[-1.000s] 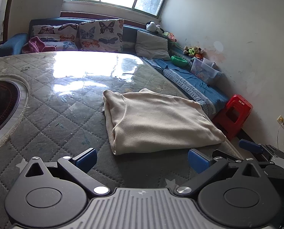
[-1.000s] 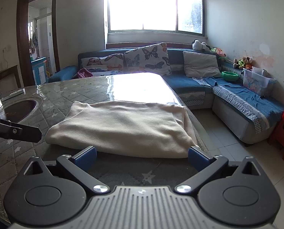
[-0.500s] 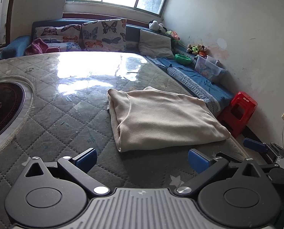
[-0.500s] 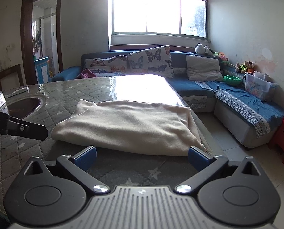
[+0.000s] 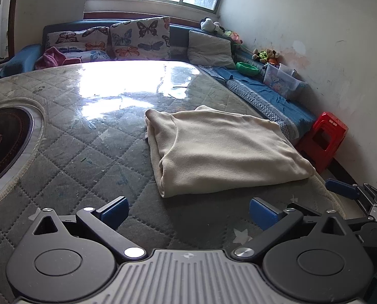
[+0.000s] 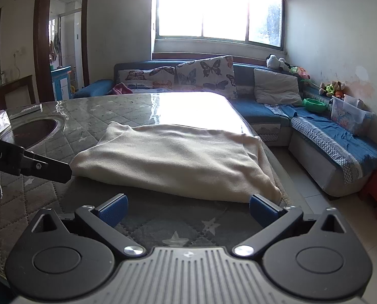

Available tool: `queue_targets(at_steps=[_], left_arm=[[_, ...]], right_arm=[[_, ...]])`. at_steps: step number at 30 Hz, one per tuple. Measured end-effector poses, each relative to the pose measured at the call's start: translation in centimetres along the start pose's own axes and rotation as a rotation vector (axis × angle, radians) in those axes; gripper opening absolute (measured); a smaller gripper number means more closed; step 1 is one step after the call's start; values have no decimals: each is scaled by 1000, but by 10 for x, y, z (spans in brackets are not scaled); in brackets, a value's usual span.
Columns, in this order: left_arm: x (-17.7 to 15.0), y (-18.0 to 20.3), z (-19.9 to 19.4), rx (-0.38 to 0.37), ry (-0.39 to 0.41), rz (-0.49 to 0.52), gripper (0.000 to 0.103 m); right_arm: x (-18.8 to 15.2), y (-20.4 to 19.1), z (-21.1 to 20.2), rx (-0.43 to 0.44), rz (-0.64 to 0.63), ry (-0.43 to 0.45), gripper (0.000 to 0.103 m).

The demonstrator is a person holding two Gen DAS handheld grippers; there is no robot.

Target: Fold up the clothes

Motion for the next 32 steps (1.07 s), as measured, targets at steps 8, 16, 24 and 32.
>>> queue_targets(at_steps=[8,16,24,32], left_arm=[[0,0,3,21,1,13,103],[1,-2,6,25,-2,9,103],[1,-3,7,29,1,4,103],[1,-6,6,44,2,0,103]], right_arm=[[-2,0,4,-1,1,-8,103],[-1,1,6,-1,6,-11,103],[-1,0,8,2,9,-14,103],[0,-1,7,6,13,-10,103]])
Point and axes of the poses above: each gripper's, at about its wrist camera, not at the fingertips, and z roughly the way its jaws point, y to its right, x to its top, the point moved 5 cm from there along z, roughly the way its jaws point, and after that the axes turned 9 degrees about x, right-handed, at the moved point
